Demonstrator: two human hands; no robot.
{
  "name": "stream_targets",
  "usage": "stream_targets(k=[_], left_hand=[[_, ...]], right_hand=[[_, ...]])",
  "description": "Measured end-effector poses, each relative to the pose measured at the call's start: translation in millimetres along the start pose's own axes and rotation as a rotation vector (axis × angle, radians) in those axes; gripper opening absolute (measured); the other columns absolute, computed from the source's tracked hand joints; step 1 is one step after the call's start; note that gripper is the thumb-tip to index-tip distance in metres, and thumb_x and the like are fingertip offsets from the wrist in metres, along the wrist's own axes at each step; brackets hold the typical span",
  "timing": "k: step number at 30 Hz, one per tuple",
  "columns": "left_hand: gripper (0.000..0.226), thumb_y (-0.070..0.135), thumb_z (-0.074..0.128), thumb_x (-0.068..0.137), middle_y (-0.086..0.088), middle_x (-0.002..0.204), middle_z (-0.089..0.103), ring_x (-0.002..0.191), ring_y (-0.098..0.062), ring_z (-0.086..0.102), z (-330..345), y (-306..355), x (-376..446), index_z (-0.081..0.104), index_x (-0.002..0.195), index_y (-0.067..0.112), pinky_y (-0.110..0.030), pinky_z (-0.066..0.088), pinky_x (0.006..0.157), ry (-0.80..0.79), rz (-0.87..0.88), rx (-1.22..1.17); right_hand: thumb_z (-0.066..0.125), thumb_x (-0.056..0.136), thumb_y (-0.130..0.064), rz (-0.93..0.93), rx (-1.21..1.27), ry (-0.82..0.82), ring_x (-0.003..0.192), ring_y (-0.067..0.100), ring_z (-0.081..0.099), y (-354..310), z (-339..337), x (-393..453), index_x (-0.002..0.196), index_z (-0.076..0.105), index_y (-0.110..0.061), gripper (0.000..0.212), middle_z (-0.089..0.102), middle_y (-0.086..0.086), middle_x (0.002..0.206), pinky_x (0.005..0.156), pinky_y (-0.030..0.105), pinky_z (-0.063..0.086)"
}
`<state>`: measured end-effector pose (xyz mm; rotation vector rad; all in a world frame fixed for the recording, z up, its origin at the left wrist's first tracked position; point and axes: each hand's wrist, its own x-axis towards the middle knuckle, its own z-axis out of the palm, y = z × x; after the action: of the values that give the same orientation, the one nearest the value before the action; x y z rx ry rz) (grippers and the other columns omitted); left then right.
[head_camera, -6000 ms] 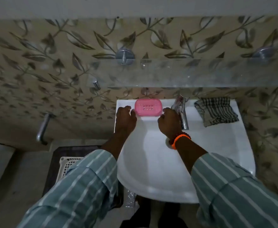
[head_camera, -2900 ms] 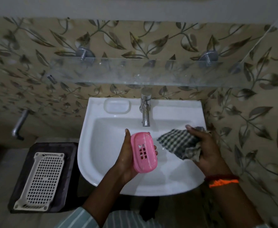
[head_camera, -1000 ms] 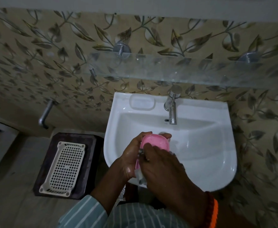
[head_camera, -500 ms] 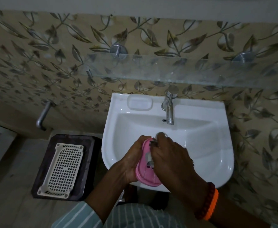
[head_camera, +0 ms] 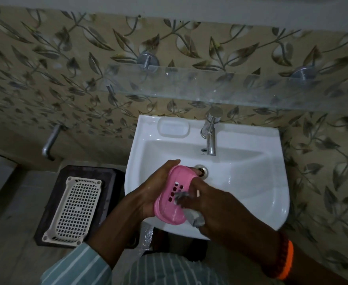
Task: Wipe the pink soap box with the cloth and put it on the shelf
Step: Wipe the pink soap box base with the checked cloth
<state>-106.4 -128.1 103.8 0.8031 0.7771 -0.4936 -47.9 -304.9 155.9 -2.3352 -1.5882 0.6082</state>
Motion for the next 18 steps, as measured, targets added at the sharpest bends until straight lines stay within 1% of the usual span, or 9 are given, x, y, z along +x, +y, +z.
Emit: stream_targets(k=[2,4,6,8,10,11,13,14,18], left_hand=[[0.072,0.064,0.049,0.097,-0.023,0.123,0.061,0.108,-0.034,0.058,-0.1,0.4,-2.5,0.063,0.140,0.008,-0.047,0.048,0.100,-0.005,-0.008,0.069],[0.068,0.068,0.049,0.096,-0.020,0.112,0.072,0.095,-0.030,0.070,-2.2,1.6,-5.0,0.077,0.122,0.012,-0.042,0.058,0.088,-0.009,-0.038,0.134],[0.067,0.071,0.049,0.095,-0.016,0.096,0.079,0.079,-0.027,0.076,-4.9,2.8,-6.3,0.086,0.097,0.015,-0.039,0.064,0.075,-0.030,-0.078,0.180],[0.068,0.071,0.048,0.095,-0.015,0.091,0.079,0.074,-0.025,0.076,-6.0,6.3,-9.8,0.086,0.090,0.016,-0.037,0.064,0.072,-0.034,-0.081,0.211],[0.063,0.069,0.047,0.096,-0.012,0.089,0.079,0.072,-0.022,0.076,-5.8,12.8,-12.7,0.086,0.093,0.019,-0.036,0.064,0.070,-0.012,-0.027,0.214],[0.062,0.068,0.046,0.098,-0.012,0.093,0.078,0.076,-0.022,0.075,-4.9,15.6,-12.6,0.084,0.103,0.019,-0.036,0.064,0.071,0.003,0.013,0.225],[0.067,0.067,0.044,0.099,-0.020,0.108,0.073,0.090,-0.027,0.070,-1.2,16.2,-12.6,0.072,0.128,0.014,-0.039,0.060,0.082,0.034,0.062,0.272],[0.070,0.068,0.043,0.099,-0.026,0.112,0.071,0.095,-0.030,0.068,0.7,13.8,-12.5,0.069,0.132,0.012,-0.042,0.057,0.087,0.057,0.052,0.303],[0.063,0.067,0.043,0.100,-0.021,0.105,0.071,0.090,-0.029,0.066,10.2,7.2,-15.5,0.069,0.116,0.012,-0.043,0.055,0.086,0.096,0.034,0.389]], right_hand=[[0.055,0.084,-0.041,-0.041,-0.057,-0.065,0.082,0.018,0.062,-1.8,-0.2,-4.9,0.118,0.065,-0.028,0.037,0.057,0.002,0.112,0.063,0.033,0.057],[0.064,0.083,-0.041,-0.025,-0.143,-0.024,0.083,0.019,0.062,5.0,-2.0,-0.2,0.118,0.065,-0.031,0.036,0.060,0.004,0.108,0.065,0.034,0.058],[0.058,0.087,-0.039,0.033,-0.222,0.047,0.084,0.020,0.059,12.0,-8.9,7.6,0.115,0.064,-0.028,0.031,0.058,0.006,0.106,0.068,0.038,0.057],[0.058,0.086,-0.037,0.082,-0.261,0.107,0.083,0.021,0.059,12.3,-14.6,10.3,0.113,0.064,-0.024,0.030,0.057,0.007,0.104,0.070,0.038,0.056],[0.068,0.080,-0.032,0.081,-0.243,0.108,0.082,0.023,0.062,5.1,-8.6,5.3,0.112,0.066,-0.020,0.035,0.061,0.009,0.109,0.068,0.035,0.057],[0.067,0.080,-0.032,0.048,-0.179,0.068,0.082,0.022,0.062,-0.4,-3.0,0.6,0.114,0.066,-0.020,0.036,0.060,0.007,0.112,0.067,0.033,0.056],[0.057,0.086,-0.038,-0.020,-0.074,-0.033,0.082,0.017,0.061,-8.3,5.3,-9.3,0.116,0.064,-0.023,0.034,0.058,0.003,0.113,0.067,0.030,0.056],[0.058,0.086,-0.040,-0.038,-0.108,-0.054,0.082,0.018,0.061,-7.2,7.4,-10.8,0.113,0.066,-0.023,0.033,0.060,0.003,0.111,0.067,0.031,0.056],[0.078,0.072,-0.023,-0.002,-0.455,0.117,0.087,0.030,0.063,15.9,2.6,-0.1,0.102,0.071,-0.009,0.033,0.066,0.016,0.104,0.072,0.040,0.051]])
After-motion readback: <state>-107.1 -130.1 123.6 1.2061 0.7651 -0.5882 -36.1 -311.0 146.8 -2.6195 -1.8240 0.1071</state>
